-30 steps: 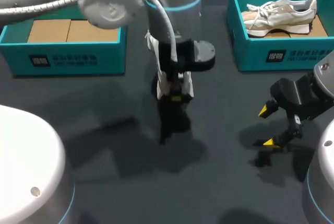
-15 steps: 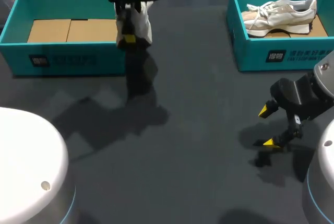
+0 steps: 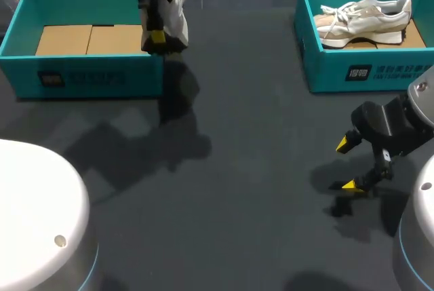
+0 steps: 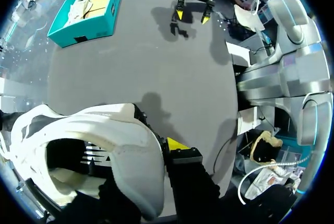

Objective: Take the shoe out of the shoebox, open the shoe tongue, remove and reinsert the insole, then place the shoe into the shoebox

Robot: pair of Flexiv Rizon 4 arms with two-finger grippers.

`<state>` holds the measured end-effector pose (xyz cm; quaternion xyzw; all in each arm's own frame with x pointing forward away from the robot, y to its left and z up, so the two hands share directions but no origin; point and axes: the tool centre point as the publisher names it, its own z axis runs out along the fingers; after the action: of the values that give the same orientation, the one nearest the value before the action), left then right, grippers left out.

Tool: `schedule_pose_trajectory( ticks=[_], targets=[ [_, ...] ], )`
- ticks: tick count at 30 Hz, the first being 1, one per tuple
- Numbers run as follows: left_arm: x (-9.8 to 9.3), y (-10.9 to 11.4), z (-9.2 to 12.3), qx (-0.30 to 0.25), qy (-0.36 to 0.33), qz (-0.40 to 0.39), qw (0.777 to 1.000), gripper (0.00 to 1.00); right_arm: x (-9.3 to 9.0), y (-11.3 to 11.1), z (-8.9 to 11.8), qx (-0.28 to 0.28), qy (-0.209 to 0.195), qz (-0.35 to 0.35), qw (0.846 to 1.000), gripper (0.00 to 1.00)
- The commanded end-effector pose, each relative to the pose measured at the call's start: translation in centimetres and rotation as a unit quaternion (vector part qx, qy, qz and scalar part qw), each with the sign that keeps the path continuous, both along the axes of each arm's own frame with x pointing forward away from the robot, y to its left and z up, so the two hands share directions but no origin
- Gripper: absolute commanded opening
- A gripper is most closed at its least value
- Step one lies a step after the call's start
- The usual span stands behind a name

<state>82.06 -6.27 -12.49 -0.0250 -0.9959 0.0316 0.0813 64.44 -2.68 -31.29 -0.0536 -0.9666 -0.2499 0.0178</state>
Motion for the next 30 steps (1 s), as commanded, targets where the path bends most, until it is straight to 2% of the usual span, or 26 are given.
schedule_pose_trajectory(
  ticks=[1,11,19,30],
  targets=[
    [1.6,1.9,0.3,-0.001,-0.001,-0.001,1.0,0.0,-0.2,0.0,0.0,-0.001,-0.001,-0.001,1.0,1.0],
    [8.2,13.1,-0.2,0.011,0.014,0.046,0.999,0.0,-0.2,0.0,0.0,-0.001,-0.001,-0.001,1.0,1.0],
    [13.2,21.2,0.9,0.015,-0.001,0.033,0.999,0.0,-0.2,0.0,0.0,-0.001,-0.001,-0.001,1.0,1.0],
    [13.2,21.2,0.9,0.015,-0.001,0.033,0.999,0.0,-0.2,0.0,0.0,-0.001,-0.001,-0.001,1.0,1.0]
  ],
)
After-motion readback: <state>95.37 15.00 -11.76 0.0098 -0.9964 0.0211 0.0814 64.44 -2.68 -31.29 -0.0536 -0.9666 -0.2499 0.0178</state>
